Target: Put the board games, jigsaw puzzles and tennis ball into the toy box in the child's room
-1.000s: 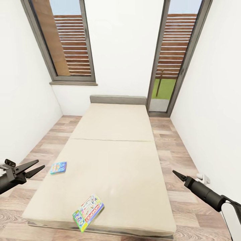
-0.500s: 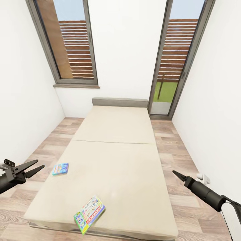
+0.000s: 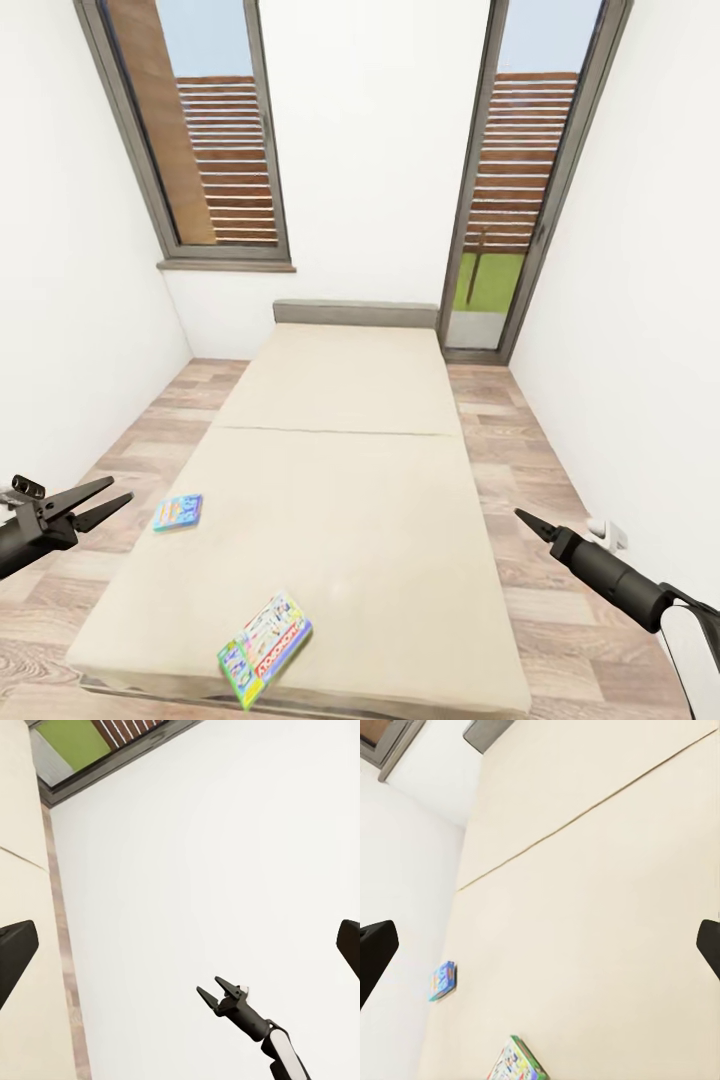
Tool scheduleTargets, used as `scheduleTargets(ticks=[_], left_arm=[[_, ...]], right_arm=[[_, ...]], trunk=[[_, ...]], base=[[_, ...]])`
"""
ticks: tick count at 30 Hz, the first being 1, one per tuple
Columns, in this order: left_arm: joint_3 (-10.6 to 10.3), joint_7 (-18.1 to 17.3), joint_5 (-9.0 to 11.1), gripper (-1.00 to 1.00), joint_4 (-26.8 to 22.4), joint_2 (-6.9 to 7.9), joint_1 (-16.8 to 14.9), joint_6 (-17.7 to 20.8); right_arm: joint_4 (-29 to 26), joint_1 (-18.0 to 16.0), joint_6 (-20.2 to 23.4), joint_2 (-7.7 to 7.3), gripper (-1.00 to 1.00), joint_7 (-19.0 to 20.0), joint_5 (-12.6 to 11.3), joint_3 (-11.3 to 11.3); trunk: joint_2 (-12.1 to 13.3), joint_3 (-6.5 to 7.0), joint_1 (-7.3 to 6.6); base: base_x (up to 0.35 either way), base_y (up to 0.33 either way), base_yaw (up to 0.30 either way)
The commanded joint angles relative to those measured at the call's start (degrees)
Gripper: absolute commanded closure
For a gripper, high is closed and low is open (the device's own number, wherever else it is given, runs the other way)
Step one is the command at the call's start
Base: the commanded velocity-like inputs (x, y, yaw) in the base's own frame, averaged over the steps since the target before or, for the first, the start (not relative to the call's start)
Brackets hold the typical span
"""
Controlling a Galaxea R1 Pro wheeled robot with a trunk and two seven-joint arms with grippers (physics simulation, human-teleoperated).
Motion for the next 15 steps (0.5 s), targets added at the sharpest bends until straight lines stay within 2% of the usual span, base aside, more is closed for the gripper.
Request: scheduleTargets(ticks=[1, 8, 15], left_arm=[[0.0, -0.2, -0.1, -1.00, 0.0, 0.01, 0.0, 0.2], [0.0, -0.2, -0.1, -1.00, 0.0, 0.01, 0.0, 0.2], [0.0, -0.2, -0.1, -1.00, 0.0, 0.01, 0.0, 0.2]], right_arm=[[0.0, -0.1, 0.4, 0.06, -1.00, 0.1, -0.1, -0.1], [0.0, -0.1, 0.5, 0.24, -1.00, 0.1, 0.0, -0.1], [0.0, -0.1, 0.4, 0.26, -1.00, 0.1, 0.0, -0.1]], trunk=[[-0.1, -0.02, 0.03], [-0.1, 0.65, 0.03], [-0.1, 1.31, 0.03]], base=[[-0.066, 0.000, -0.080], [-0.107, 0.000, -0.091], [-0.028, 0.000, -0.096]])
